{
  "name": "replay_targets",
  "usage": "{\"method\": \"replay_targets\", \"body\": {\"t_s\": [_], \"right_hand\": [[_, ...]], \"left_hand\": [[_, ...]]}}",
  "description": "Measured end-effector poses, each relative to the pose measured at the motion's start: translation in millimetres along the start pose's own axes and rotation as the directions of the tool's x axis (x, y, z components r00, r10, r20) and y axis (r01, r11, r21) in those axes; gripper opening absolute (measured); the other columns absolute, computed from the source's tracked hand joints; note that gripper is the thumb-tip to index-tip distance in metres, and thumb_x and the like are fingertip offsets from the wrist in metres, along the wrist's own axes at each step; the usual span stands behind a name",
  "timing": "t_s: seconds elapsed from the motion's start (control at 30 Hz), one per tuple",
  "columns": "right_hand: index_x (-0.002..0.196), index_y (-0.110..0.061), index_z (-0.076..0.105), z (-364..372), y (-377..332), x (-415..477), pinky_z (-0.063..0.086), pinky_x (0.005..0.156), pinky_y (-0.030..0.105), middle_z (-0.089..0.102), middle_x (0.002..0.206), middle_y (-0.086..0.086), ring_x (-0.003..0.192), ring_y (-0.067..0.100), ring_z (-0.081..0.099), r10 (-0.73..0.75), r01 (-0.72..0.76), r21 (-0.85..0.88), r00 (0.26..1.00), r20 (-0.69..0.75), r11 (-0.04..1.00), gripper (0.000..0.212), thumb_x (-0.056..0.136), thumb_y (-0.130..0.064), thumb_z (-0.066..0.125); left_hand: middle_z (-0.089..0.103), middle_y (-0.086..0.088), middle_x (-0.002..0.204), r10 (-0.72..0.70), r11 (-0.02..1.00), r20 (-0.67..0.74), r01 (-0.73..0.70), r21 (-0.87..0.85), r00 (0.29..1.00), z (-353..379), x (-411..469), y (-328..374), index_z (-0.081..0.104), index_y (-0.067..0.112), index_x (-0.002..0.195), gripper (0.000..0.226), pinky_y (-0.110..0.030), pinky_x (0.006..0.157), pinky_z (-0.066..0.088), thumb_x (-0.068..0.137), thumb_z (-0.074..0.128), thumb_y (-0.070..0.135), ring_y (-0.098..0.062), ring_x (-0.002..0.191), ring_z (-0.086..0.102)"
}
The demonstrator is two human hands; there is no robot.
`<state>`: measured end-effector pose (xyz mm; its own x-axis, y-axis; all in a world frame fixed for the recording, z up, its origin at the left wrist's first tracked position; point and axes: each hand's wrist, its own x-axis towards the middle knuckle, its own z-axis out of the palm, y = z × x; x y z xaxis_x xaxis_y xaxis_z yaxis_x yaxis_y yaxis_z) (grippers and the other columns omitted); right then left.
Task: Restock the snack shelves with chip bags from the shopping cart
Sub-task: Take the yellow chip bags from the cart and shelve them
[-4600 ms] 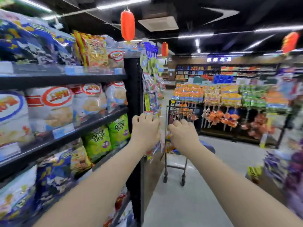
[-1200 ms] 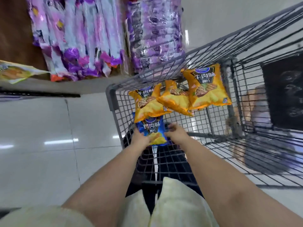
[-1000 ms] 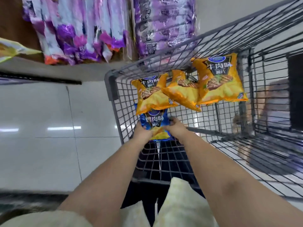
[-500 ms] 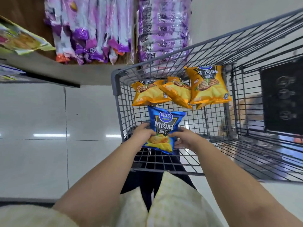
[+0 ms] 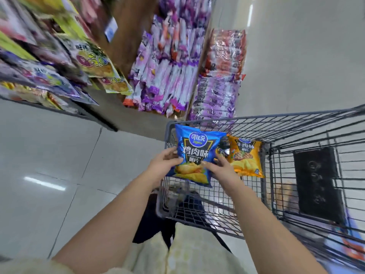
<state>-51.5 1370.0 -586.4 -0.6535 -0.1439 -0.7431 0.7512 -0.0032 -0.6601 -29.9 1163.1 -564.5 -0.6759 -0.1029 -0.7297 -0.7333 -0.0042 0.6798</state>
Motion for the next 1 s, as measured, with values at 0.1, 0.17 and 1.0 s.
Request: {"method": "replay_targets", "body": {"t_s": [0.1, 0.17, 1.0], "right_hand": [[0.111, -0.031, 0.064, 29.1, -28.0, -7.4, 0.053, 0.093, 0.047, 0.069, 0.107, 0.002, 0.097, 0.022, 0.068, -0.074, 0.076, -0.046, 0.996, 0.044, 0.996, 0.038, 0.077, -0.027, 0.081], [0.114, -0.032, 0.065, 54.0, -44.3, -14.3, 0.053, 0.092, 0.048, 0.07, 0.111, 0.003, 0.099, 0.024, 0.068, -0.118, 0.122, -0.053, 0.991, 0.066, 0.991, 0.044, 0.074, -0.034, 0.082], [0.104, -0.01, 0.057, 627.6, 43.2, -112.4, 0.053, 0.083, 0.044, 0.074, 0.091, 0.0, 0.081, 0.019, 0.069, -0.155, 0.365, -0.183, 0.724, 0.672, 0.913, 0.03, 0.085, 0.013, 0.057]], "left_hand": [[0.066, 0.002, 0.094, 0.071, 0.993, -0.002, -0.07, -0.094, 0.998, -32.2, -21.8, 16.3, 0.057, 0.023, 0.127, 0.045, -0.014, 0.065, 0.052, 0.088, 0.066, 0.002, -0.009, 0.081, 0.063], [0.067, -0.005, 0.098, 0.119, 0.986, 0.031, -0.115, -0.121, 0.992, -58.6, -34.6, 18.7, 0.054, 0.023, 0.133, 0.051, -0.025, 0.077, 0.054, 0.088, 0.066, 0.002, -0.015, 0.084, 0.066], [0.07, -0.011, 0.107, 0.045, 0.678, -0.766, -0.583, -0.448, 0.642, -539.0, -239.3, -150.3, 0.07, 0.017, 0.095, 0.017, -0.037, 0.087, 0.051, 0.086, 0.069, 0.003, -0.022, 0.097, 0.065]]}}
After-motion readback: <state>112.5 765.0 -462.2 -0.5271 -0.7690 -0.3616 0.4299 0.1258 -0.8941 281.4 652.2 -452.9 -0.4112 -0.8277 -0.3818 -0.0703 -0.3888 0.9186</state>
